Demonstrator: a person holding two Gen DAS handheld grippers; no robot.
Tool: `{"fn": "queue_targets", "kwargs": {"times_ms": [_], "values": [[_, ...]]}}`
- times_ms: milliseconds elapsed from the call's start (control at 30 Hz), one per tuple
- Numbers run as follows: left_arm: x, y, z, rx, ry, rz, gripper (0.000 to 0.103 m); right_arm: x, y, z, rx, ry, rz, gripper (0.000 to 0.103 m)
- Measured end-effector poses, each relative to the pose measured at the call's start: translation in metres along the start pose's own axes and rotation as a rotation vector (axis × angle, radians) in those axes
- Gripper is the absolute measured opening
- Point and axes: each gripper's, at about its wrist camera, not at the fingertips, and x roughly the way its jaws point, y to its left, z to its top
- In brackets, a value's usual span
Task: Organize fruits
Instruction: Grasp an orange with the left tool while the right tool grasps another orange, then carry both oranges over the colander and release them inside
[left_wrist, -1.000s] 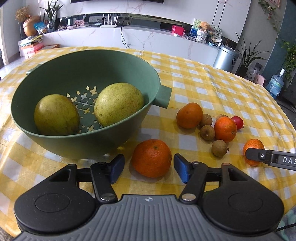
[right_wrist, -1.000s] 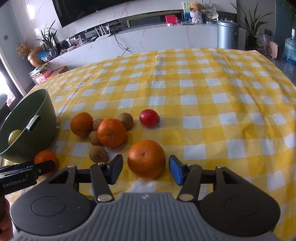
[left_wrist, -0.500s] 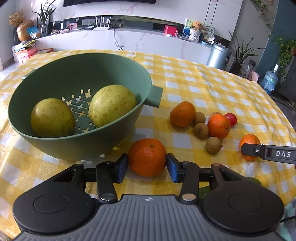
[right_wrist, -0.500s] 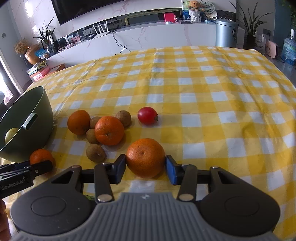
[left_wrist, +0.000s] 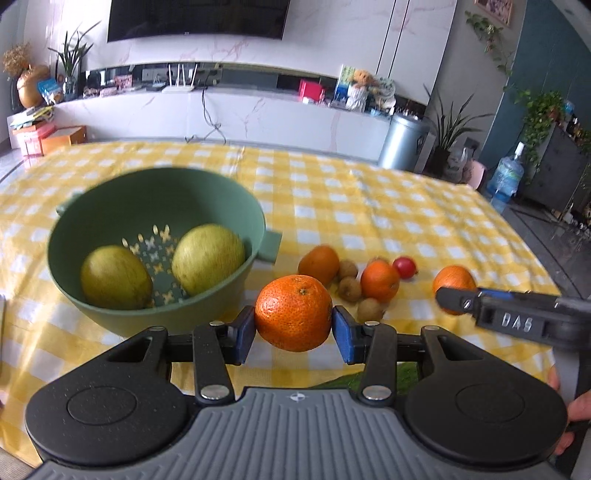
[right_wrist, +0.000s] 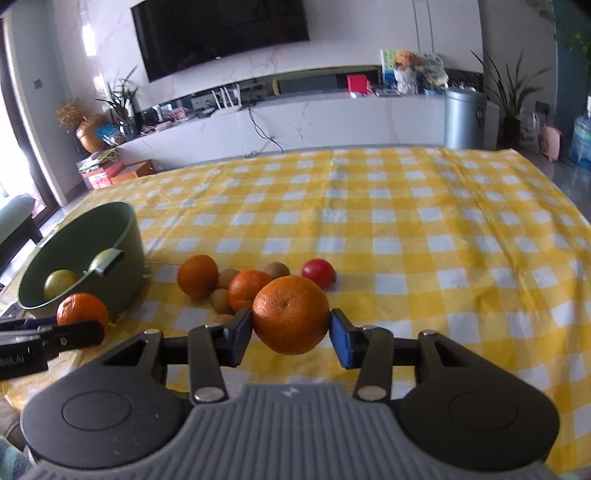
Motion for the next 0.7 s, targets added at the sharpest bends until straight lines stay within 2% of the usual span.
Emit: {"fn": "queue_targets", "kwargs": {"times_ms": [167,400,700], "values": [[-0.012,0.004,0.014,-0.016,-0.017,0.009,0.05,-0.009,0.019,0.005,-0.044,-0.018,0.073,0.043],[-0.019,0.021,0.028,-0.037,-0.037,0.07,0.05,-0.012,0.061,0.022,-0.152,-0.051,0.168,0.043],[-0.006,0.057,0.049,-0.057,0.0,0.131,0.05,0.01,0.115,0.046,-0.325,-0.041,0.256,0.043]]}}
